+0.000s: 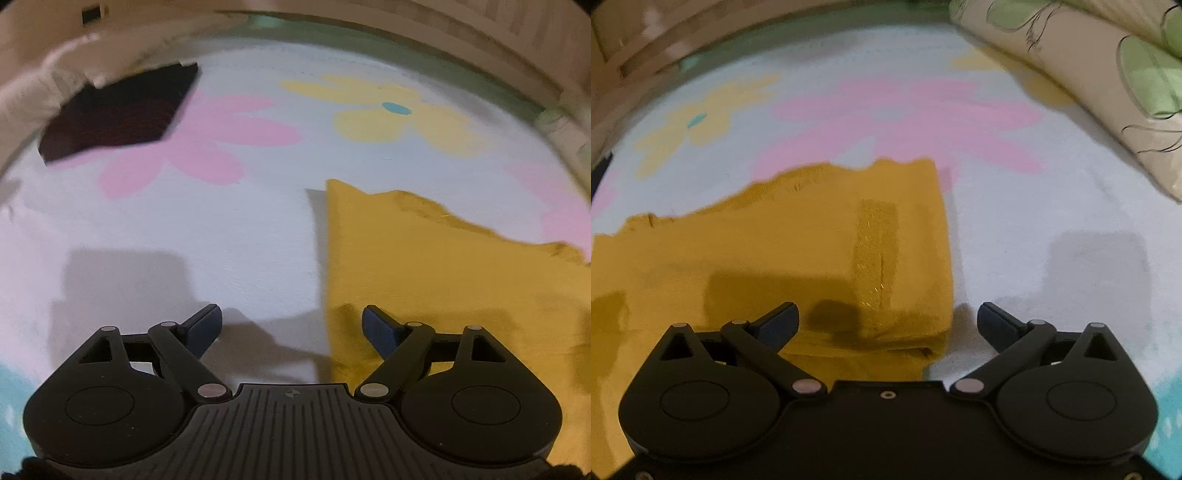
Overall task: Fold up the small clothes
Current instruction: 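Release the folded side and smooth the sweater with both grippers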
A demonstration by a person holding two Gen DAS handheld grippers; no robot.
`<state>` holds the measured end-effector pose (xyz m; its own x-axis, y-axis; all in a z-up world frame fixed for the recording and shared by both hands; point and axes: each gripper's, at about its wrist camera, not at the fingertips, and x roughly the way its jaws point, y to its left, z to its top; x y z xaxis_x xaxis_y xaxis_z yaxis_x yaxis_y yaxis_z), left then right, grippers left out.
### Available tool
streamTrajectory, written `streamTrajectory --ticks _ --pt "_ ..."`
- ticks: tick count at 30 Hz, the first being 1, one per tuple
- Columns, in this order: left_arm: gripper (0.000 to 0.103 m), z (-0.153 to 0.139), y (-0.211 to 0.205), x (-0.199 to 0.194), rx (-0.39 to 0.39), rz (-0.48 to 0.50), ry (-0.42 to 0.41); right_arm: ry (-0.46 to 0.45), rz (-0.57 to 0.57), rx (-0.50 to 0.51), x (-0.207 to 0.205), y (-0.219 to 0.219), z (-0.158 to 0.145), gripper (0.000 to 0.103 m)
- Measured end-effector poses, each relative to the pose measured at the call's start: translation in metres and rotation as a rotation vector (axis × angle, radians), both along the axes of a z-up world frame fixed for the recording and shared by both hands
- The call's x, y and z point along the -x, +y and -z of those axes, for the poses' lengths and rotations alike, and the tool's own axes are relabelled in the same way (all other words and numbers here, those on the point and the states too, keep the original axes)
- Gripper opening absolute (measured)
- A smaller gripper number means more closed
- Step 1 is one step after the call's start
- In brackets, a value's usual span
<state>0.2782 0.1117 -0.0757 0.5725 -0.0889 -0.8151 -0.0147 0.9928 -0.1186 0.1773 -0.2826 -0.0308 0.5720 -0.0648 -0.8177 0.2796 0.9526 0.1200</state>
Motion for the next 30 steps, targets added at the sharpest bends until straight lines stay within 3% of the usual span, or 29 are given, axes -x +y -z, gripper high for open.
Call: streamTrajectory --ticks 2,5,11,14,21,30 --pt "0.083 -0.010 0.001 0.012 0.028 -0.011 -0.014 -0.032 0.021 -0.014 0.008 0.009 -0.017 0.103" --pt "0.083 -0.028 -0.009 0.034 -0.005 0.005 -0.035 -0.041 0.005 -0.056 0.016 0.028 -0.038 0.103" --pt "0.083 -0.044 -0.037 0.092 -0.022 0.099 -0.057 0.014 -0.138 -0.009 0.037 0.081 -0.058 0.103" --pt "0.083 -0.035 -0.048 0.123 -0.026 0.136 -0.047 0.025 -0.180 -0.027 0.046 0.099 -0.062 0.103" --pt "0.083 -0.008 -0.054 0.173 -0.006 0.163 0.015 -0.046 -0.203 -0.086 0.078 0.117 -0.075 0.103" --pt "0.083 -0.001 -0.063 0.207 -0.020 0.175 0.018 -0.070 -0.277 -0.043 0.114 0.144 -0.068 0.103"
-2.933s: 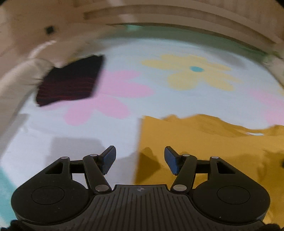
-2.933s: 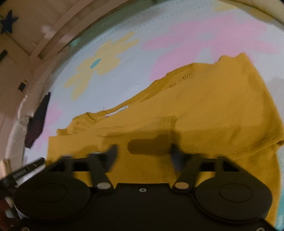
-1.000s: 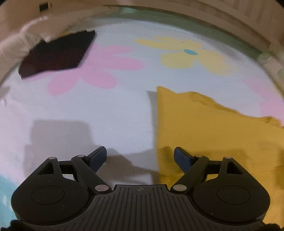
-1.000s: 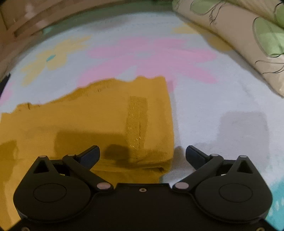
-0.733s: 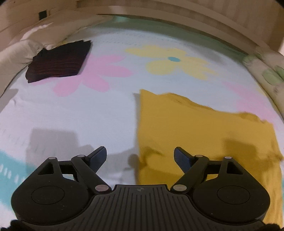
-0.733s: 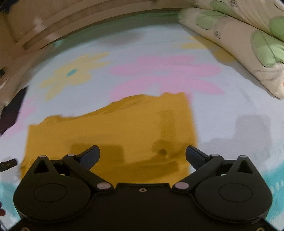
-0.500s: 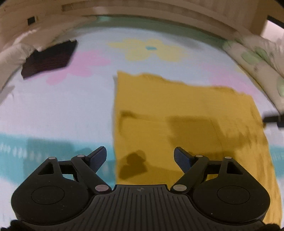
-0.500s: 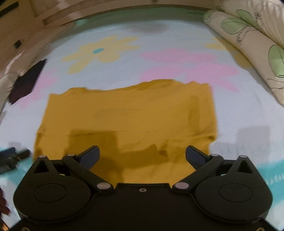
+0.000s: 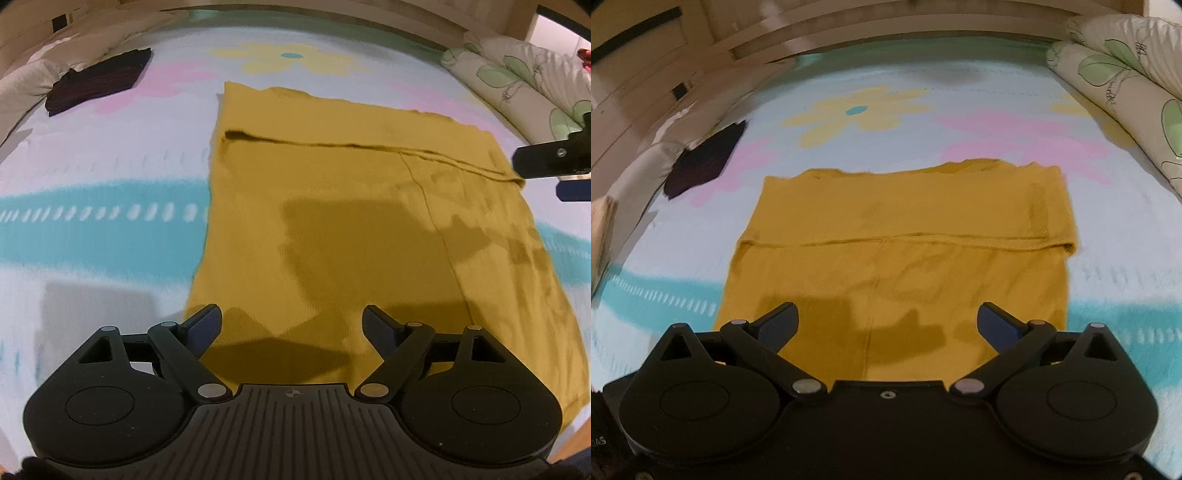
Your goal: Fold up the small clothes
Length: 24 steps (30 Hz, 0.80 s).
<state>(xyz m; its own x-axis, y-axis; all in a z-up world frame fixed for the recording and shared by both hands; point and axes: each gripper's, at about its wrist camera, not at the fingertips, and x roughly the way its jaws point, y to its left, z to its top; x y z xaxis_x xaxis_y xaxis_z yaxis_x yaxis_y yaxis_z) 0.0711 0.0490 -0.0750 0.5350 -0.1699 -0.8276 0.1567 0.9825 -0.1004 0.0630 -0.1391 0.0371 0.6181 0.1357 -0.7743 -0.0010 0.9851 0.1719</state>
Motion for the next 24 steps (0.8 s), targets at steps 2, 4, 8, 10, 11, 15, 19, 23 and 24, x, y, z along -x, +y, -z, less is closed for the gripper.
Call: streamTrajectory --ticks 2,4,8,10,11,15,19,23,24 --pt "0.083 0.005 0.000 0.006 -0.009 0.000 0.013 0.002 -0.019 0.019 0.003 0.007 0.004 0.103" --pt "0.083 0.009 -0.002 0.011 -0.032 0.004 0.008 0.008 -0.036 0.024 0.005 0.012 0.009 0.103" --pt "0.084 0.013 -0.008 0.017 -0.073 0.012 -0.021 0.021 -0.062 0.012 0.011 0.020 0.017 0.103" --pt "0.086 0.015 -0.009 0.018 -0.069 -0.001 -0.030 0.021 -0.075 0.018 0.014 0.025 0.021 0.103" --pt "0.088 0.016 -0.009 0.019 -0.068 -0.006 -0.034 0.022 -0.081 0.021 0.015 0.026 0.023 0.103" --pt "0.092 0.020 -0.015 0.024 -0.083 -0.021 -0.070 0.026 -0.091 0.027 0.022 0.026 0.029 0.103" --pt "0.097 0.024 -0.018 0.035 -0.081 -0.032 -0.127 0.036 -0.084 0.036 0.029 0.021 0.037 0.103" --pt "0.097 0.027 -0.019 0.045 -0.086 -0.047 -0.186 0.053 -0.082 0.061 0.036 0.016 0.046 0.103" --pt "0.097 0.028 -0.020 0.046 -0.085 -0.050 -0.193 0.060 -0.081 0.065 0.037 0.015 0.048 0.103"
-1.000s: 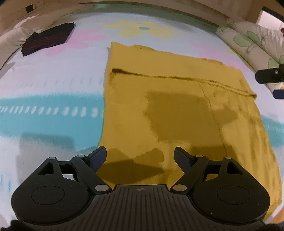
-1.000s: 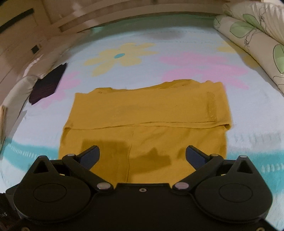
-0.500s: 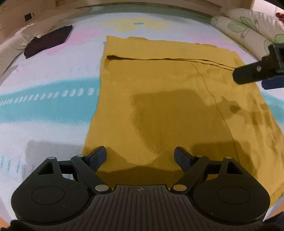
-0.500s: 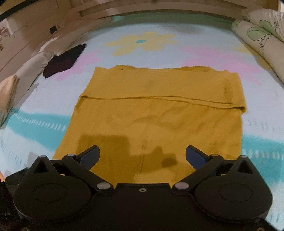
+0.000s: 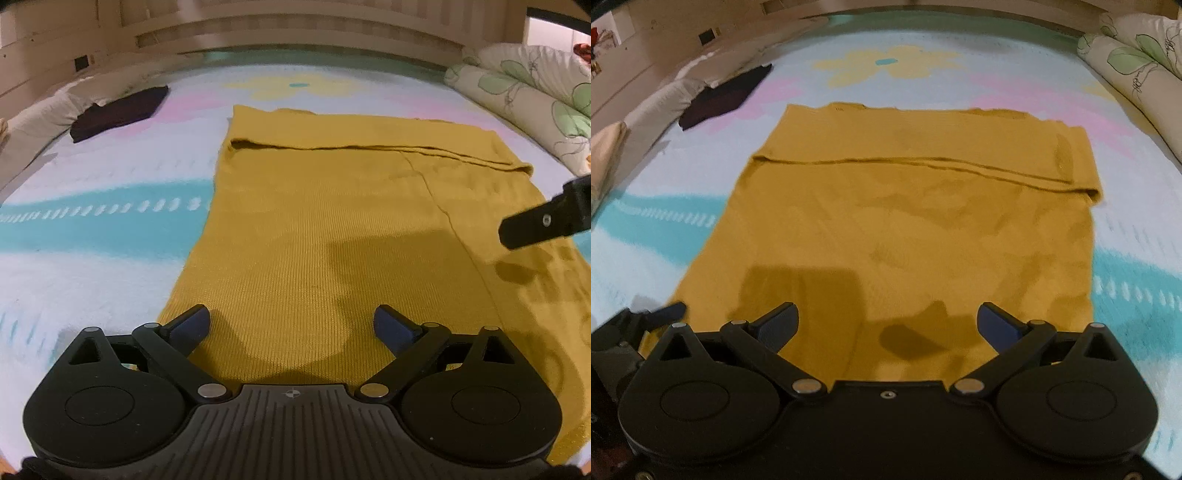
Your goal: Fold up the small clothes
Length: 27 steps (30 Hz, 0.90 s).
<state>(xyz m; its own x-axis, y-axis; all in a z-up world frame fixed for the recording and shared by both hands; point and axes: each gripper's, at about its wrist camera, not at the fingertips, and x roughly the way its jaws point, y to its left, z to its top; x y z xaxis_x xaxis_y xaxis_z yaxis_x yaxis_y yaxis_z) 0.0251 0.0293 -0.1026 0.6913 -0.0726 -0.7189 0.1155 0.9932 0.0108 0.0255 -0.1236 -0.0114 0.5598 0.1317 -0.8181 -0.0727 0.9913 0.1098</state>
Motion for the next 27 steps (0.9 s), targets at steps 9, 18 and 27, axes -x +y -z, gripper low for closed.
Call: streamTrajectory --ticks 9,18,27 --pt "0.097 -0.009 -0.003 -0.014 -0.015 0.002 0.090 -0.043 -0.049 0.010 0.009 0.011 -0.011 0.103" --pt "0.096 -0.009 0.002 0.012 -0.013 0.030 0.066 -0.012 -0.082 0.079 0.028 0.008 0.004 0.103" --pt "0.089 -0.014 0.023 0.045 -0.004 0.079 0.038 0.011 -0.046 0.067 0.060 -0.021 0.019 0.103"
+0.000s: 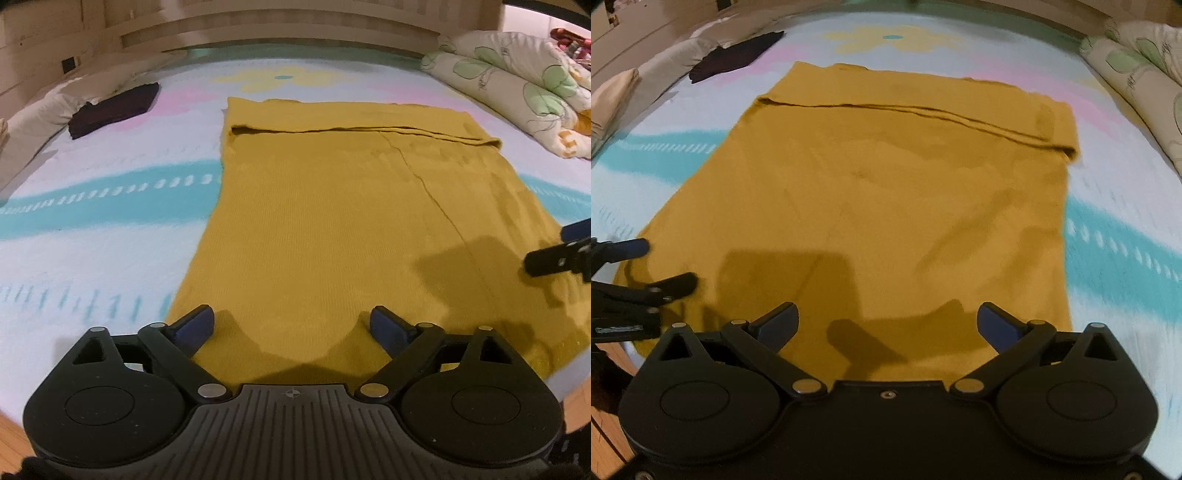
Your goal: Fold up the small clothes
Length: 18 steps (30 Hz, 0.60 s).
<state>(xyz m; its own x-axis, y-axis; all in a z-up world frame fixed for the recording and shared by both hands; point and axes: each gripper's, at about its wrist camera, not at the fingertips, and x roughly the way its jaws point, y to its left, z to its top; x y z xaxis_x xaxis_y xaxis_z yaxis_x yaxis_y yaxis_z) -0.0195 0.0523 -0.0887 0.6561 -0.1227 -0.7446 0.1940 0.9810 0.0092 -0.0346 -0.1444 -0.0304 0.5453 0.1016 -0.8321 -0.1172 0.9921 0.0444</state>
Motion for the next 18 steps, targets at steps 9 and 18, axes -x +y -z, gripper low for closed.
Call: streamTrajectory --ticks 9,18 --pt "0.086 -0.012 0.033 0.001 0.107 -0.099 0.015 -0.033 0.198 -0.166 0.035 -0.060 -0.008 0.103" --pt "0.086 -0.019 0.064 0.005 0.125 -0.183 0.020 0.031 0.351 -0.355 0.062 -0.111 0.005 0.103"
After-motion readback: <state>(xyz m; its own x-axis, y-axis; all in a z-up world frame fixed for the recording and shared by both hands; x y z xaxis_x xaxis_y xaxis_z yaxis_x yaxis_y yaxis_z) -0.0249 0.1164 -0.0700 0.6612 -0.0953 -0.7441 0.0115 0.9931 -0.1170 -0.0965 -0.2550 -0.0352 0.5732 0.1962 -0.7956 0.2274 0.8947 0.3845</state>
